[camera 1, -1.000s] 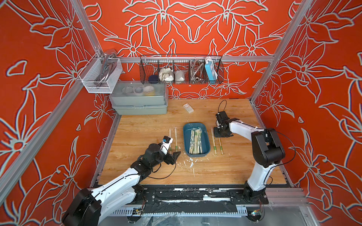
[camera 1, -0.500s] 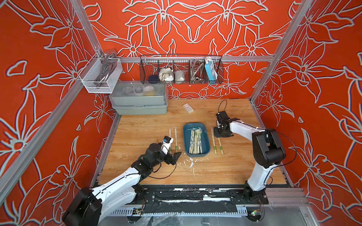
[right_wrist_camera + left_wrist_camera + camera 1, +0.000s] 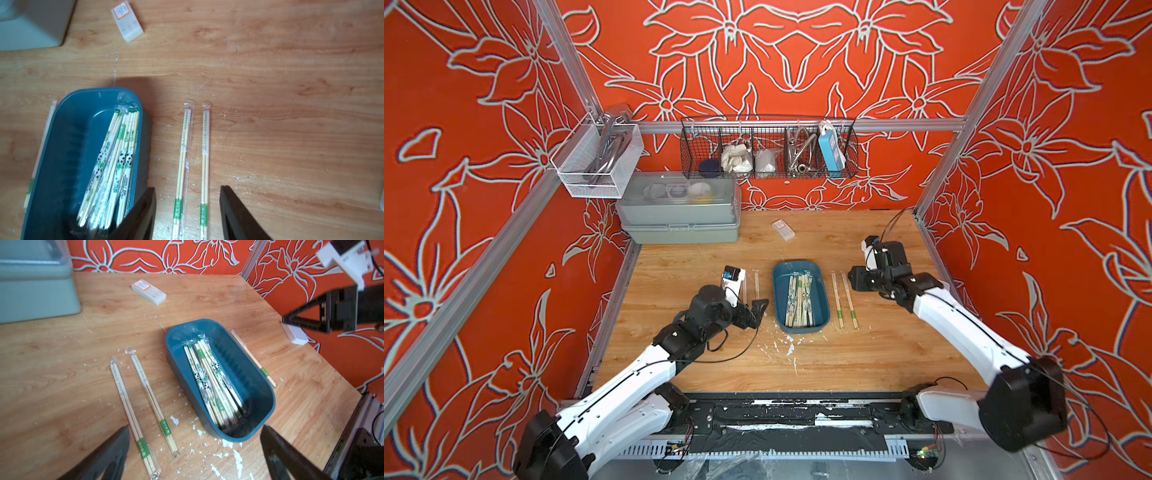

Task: Take the paired disposable chopsticks out of the storage box
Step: Place the paired disposable chopsticks at the center of the board.

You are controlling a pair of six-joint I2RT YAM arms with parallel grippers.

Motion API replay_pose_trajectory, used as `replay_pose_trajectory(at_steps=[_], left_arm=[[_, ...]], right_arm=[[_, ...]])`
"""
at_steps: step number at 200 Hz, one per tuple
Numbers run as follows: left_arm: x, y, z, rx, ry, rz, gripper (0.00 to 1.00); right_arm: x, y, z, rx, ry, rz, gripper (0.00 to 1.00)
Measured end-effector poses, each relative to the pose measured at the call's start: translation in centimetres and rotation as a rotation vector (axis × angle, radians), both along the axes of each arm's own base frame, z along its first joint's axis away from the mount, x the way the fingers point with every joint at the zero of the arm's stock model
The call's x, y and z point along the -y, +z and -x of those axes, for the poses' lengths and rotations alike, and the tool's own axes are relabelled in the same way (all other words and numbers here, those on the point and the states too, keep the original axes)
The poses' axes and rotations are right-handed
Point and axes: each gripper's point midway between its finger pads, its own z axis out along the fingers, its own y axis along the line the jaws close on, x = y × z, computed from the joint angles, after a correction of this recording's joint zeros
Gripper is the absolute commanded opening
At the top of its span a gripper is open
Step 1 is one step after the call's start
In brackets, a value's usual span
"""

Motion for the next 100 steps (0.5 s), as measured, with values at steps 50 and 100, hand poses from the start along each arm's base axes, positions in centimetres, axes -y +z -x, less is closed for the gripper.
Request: replay_pose_trajectory(at_steps=[50, 100], left_arm=[[4.2, 0.7, -2.6, -0.166, 0.003, -0.095, 0.73], [9.0, -2.6, -4.5, -0.336, -0.026, -0.239, 0.52]], right_arm=[[-1.2, -2.7, 3.7, 0.122, 0.084, -0.069, 0.6], [-2.8, -4.4, 4.9, 0.231, 0.155, -0.103, 0.6]])
